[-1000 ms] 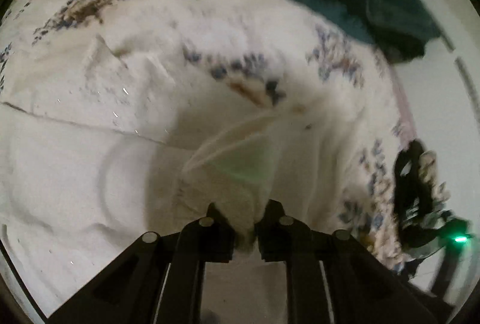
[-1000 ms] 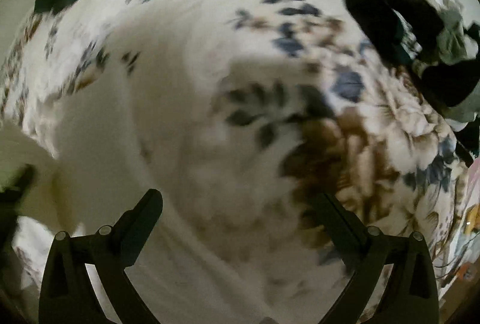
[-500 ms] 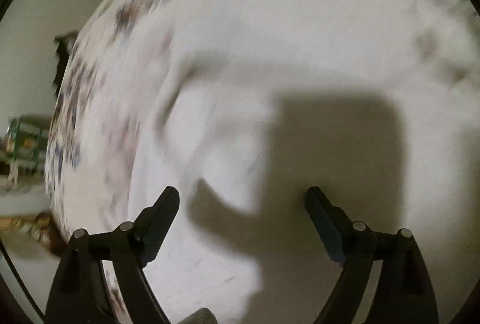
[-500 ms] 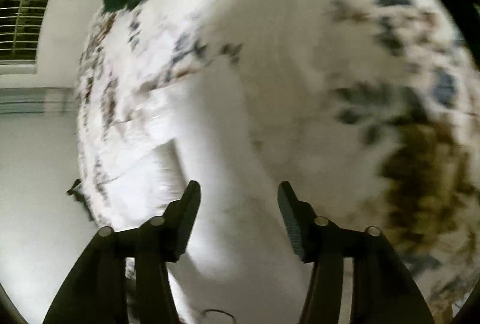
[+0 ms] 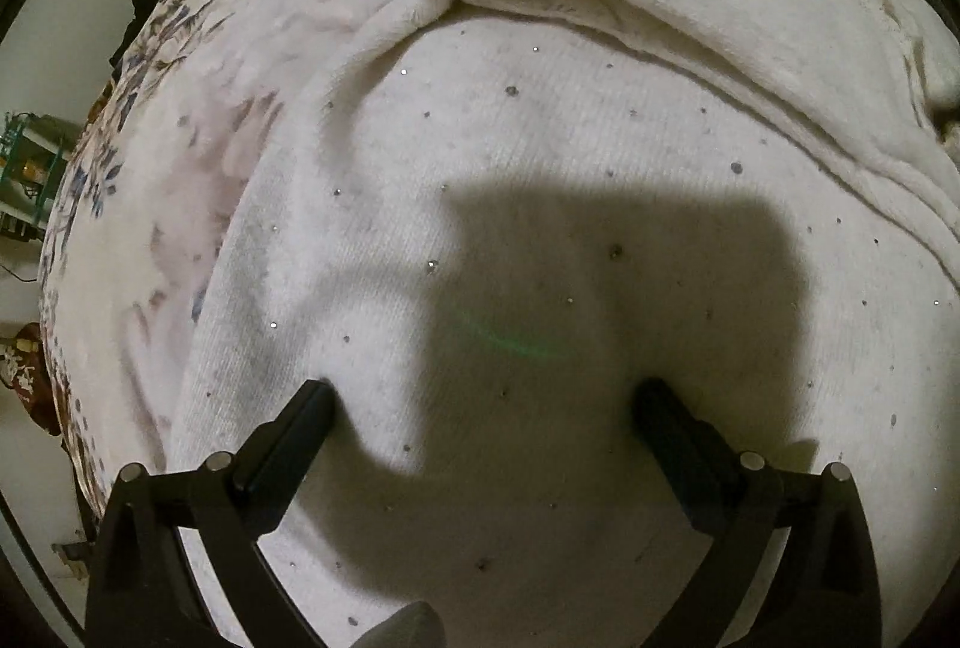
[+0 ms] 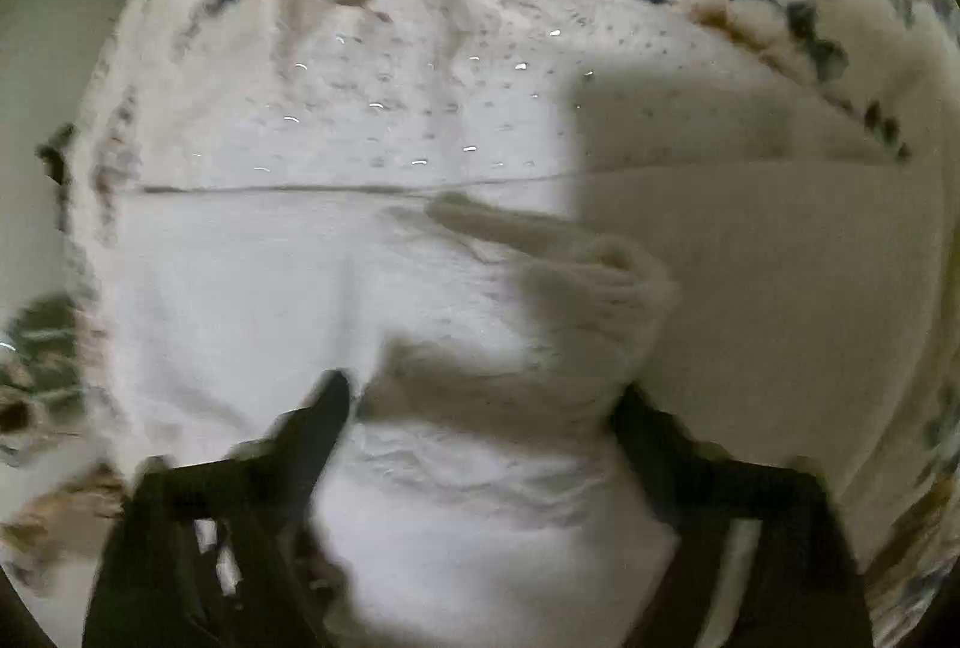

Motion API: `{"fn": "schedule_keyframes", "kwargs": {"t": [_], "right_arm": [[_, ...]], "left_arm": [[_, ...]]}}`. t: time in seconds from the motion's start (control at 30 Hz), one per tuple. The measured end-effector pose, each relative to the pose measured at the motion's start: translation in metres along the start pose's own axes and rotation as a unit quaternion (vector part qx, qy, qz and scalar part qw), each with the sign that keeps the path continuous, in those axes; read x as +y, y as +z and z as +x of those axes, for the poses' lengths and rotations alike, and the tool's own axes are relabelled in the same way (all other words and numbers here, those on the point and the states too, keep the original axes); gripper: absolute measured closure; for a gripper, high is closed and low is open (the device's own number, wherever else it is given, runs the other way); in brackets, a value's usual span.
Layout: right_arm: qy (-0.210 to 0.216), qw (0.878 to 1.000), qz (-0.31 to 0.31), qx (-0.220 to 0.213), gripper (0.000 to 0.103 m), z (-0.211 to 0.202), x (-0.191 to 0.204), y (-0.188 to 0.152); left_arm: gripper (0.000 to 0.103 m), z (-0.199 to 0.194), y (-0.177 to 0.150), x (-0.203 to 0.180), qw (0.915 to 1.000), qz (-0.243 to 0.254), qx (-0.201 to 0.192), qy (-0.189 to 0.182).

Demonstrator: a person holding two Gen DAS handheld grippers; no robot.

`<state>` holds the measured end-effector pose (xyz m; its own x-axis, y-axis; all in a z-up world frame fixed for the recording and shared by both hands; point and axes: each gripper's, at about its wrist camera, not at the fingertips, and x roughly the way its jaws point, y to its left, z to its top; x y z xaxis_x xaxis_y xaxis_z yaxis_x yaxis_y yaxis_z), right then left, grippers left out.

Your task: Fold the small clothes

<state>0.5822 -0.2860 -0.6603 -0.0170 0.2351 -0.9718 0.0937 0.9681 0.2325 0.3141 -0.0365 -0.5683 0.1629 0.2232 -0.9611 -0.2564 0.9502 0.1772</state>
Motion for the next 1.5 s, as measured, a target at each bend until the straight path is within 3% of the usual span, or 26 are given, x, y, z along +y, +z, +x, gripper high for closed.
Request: {"fn": "schedule_keyframes", "kwargs": {"t": [0.13, 0.27, 0.43, 0.57, 0.6, 0.63, 0.67, 0.73, 0.87, 0.9, 0.97, 1.03, 1.1, 1.17, 1.2, 1.3, 1.4, 1.5], "right_arm": [[-0.003, 0.995, 0.088, -0.038, 0.067, -0.032, -0.077, -0.012], [0.077, 0.981, 0.175, -0.026, 0.051, -0.05, -0.141, -0.03], [0.182, 0.952, 0.233, -0.072, 0.035, -0.071, -0.163, -0.031], [0.14, 0.973, 0.181, -0.03, 0.036, -0.042, -0.14, -0.017], [0.13, 0.978, 0.162, -0.024, 0.042, -0.033, -0.129, -0.016], [0.114, 0.983, 0.14, -0.025, 0.078, -0.031, -0.12, -0.018], [0.086, 0.989, 0.118, -0.028, 0.097, -0.03, -0.111, -0.02], [0.04, 0.992, 0.084, -0.079, 0.098, -0.047, -0.095, -0.025], [-0.011, 0.985, 0.085, -0.149, 0.098, -0.083, -0.095, -0.024], [-0.019, 0.986, 0.084, -0.142, 0.098, -0.083, -0.099, -0.022], [-0.016, 0.995, 0.078, -0.064, 0.098, -0.054, -0.103, -0.011], [0.016, 0.994, 0.106, -0.011, 0.093, -0.043, -0.116, -0.002], [0.04, 0.989, 0.14, -0.024, 0.081, -0.059, -0.129, 0.001], [0.067, 0.98, 0.177, -0.061, 0.054, -0.085, -0.151, 0.007], [0.072, 0.977, 0.188, -0.071, 0.049, -0.093, -0.16, 0.012], [0.089, 0.977, 0.182, -0.059, 0.048, -0.092, -0.18, 0.046], [0.116, 0.98, 0.163, 0.003, 0.048, -0.05, -0.193, 0.091], [0.168, 0.97, 0.16, 0.066, 0.048, 0.004, -0.193, 0.11]], "left_arm": [[0.0, 0.006, 0.007, 0.007, 0.9998, -0.004, 0.01, -0.019], [0.0, 0.006, 0.004, 0.01, 0.9996, -0.011, -0.005, -0.025], [0.0, 0.005, 0.001, 0.009, 0.9997, -0.016, -0.012, -0.016], [0.0, 0.003, -0.002, 0.006, 0.9997, -0.017, -0.01, -0.013], [0.0, 0.003, -0.001, 0.005, 0.9997, -0.016, -0.009, -0.014], [0.0, 0.002, 0.0, 0.004, 0.9997, -0.016, -0.008, -0.015], [0.0, 0.002, 0.0, 0.004, 0.9997, -0.014, -0.005, -0.018], [0.0, 0.001, 0.002, 0.006, 0.9996, -0.009, -0.003, -0.027], [0.0, -0.005, 0.003, 0.019, 0.9986, -0.01, -0.002, -0.053], [0.0, -0.006, 0.003, 0.023, 0.9983, -0.012, -0.001, -0.057], [0.0, -0.008, 0.005, 0.03, 0.9978, -0.016, 0.006, -0.064], [0.0, -0.012, 0.007, 0.035, 0.9976, -0.016, 0.009, -0.067], [0.0, -0.019, 0.01, 0.041, 0.9977, -0.01, -0.001, -0.067], [0.0, -0.027, 0.014, 0.047, 0.9977, -0.007, -0.018, -0.065], [0.0, -0.031, 0.015, 0.05, 0.9977, -0.006, -0.03, -0.06], [0.0, -0.04, 0.018, 0.058, 0.9969, -0.006, -0.061, -0.05], [0.0, -0.044, 0.02, 0.057, 0.9968, -0.003, -0.073, -0.033], [0.0, -0.05, 0.01, 0.045, 0.997, -0.003, -0.075, -0.02]]}}
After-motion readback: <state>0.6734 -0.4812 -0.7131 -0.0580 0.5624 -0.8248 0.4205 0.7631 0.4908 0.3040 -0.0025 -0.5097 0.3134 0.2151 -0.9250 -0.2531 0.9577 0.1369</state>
